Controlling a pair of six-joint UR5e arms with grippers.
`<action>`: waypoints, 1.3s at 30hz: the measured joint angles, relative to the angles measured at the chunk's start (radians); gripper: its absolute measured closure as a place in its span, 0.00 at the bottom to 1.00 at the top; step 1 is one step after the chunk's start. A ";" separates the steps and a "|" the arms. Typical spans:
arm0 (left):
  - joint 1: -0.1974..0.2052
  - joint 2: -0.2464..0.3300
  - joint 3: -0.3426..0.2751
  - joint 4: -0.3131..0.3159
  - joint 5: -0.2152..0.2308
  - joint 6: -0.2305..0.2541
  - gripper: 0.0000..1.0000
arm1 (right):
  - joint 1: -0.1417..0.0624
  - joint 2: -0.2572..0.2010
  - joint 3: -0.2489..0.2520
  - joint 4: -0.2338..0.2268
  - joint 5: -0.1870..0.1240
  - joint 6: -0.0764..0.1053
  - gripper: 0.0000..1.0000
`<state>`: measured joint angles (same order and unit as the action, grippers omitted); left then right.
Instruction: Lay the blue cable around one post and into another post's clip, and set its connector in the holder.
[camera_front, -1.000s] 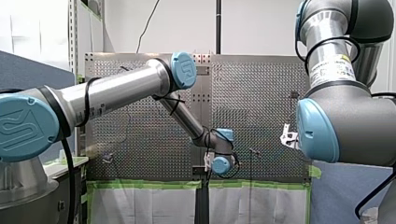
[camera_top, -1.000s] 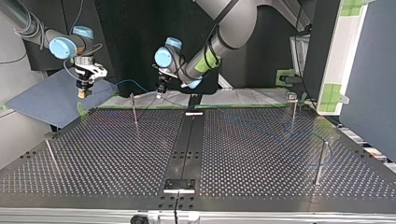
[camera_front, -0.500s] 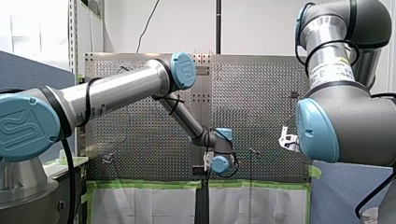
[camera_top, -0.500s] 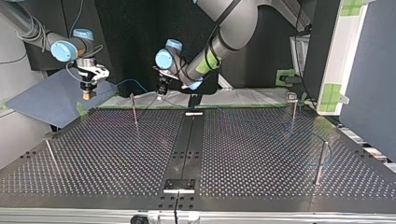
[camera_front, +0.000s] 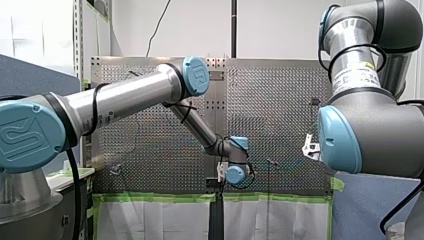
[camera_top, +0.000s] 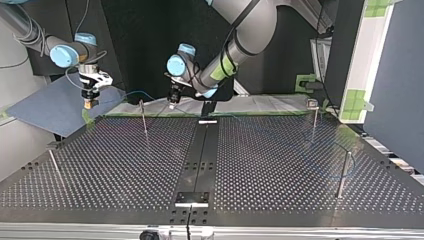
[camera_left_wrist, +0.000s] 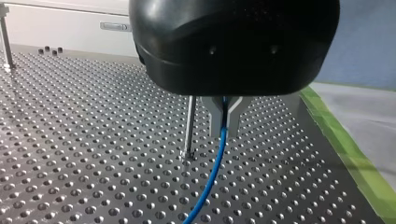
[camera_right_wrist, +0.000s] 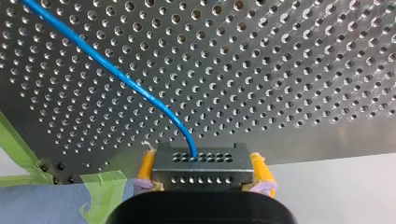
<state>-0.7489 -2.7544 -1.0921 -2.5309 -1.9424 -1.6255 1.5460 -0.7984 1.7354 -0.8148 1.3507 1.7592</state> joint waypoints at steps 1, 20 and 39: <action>0.001 0.000 0.001 -0.002 0.000 0.001 0.99 | 0.000 0.001 -0.002 0.001 0.000 0.000 0.98; 0.018 -0.002 0.005 -0.026 -0.008 0.021 0.99 | 0.000 0.011 -0.006 0.001 0.001 -0.002 0.98; 0.010 -0.059 0.061 -0.095 -0.002 0.066 0.99 | -0.006 0.018 -0.007 -0.005 0.032 -0.005 0.98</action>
<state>-0.7390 -2.8136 -1.0310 -2.6264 -1.9448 -1.5596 1.5401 -0.7805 1.7284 -0.8201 1.3826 1.7539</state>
